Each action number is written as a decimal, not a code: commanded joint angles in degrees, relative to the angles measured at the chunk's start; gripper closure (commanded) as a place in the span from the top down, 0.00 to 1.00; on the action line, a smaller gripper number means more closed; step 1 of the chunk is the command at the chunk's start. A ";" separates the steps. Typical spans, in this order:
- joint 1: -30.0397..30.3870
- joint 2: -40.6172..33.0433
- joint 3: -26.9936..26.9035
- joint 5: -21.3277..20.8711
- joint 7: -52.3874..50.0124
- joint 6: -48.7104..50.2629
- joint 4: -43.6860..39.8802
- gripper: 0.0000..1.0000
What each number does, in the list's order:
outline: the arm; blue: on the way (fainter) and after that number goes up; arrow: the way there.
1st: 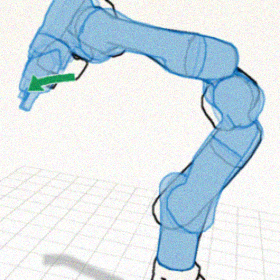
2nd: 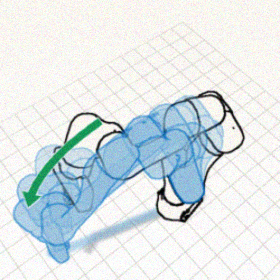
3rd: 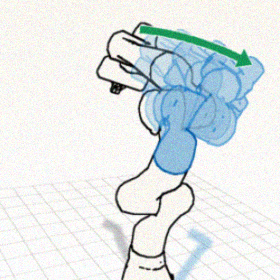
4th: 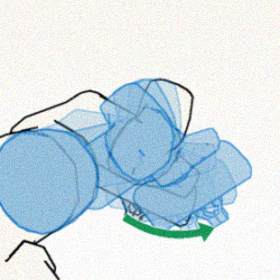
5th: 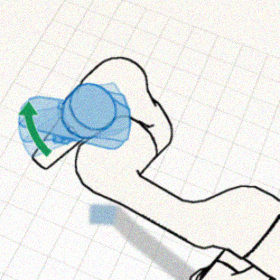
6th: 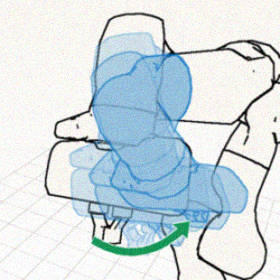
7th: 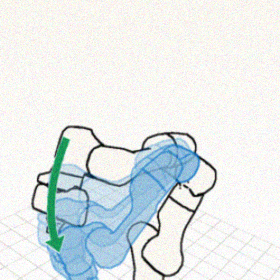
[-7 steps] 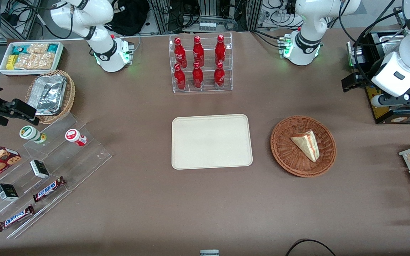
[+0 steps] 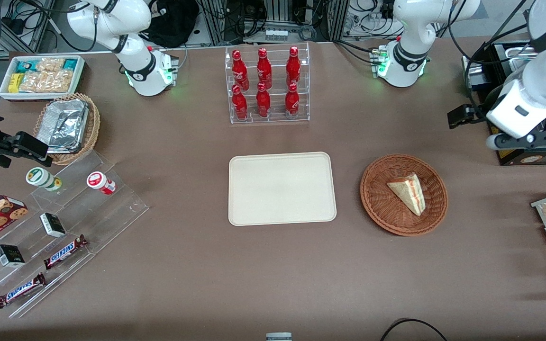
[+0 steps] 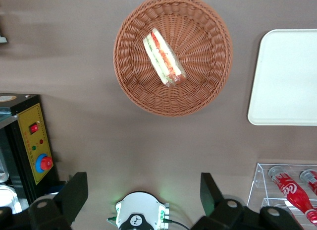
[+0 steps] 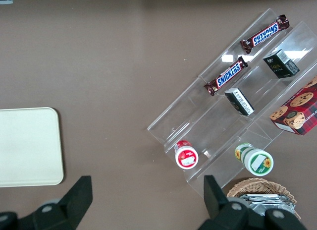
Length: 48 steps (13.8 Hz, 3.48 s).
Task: Place sandwich from basket to tray
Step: 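Move the left gripper over the wrapped sandwich in the wicker basket, then lower the left gripper and close it on the wrapped sandwich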
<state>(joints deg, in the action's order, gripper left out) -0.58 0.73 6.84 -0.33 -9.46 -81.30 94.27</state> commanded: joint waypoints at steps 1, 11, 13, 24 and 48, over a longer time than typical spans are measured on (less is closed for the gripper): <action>0.14 -0.47 0.28 0.50 -0.64 -6.47 6.34 1.00; -0.04 -0.38 0.37 0.41 -3.96 -38.89 30.86 1.00; -0.04 0.32 0.46 0.41 -6.61 -45.94 34.56 1.00; -1.09 6.12 0.46 0.76 -39.05 -54.31 35.72 1.00; -2.92 11.92 0.63 0.06 -44.87 -27.01 17.03 0.08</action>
<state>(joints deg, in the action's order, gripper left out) -1.65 12.24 7.68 0.05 -56.96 -116.34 117.88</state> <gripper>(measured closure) 0.828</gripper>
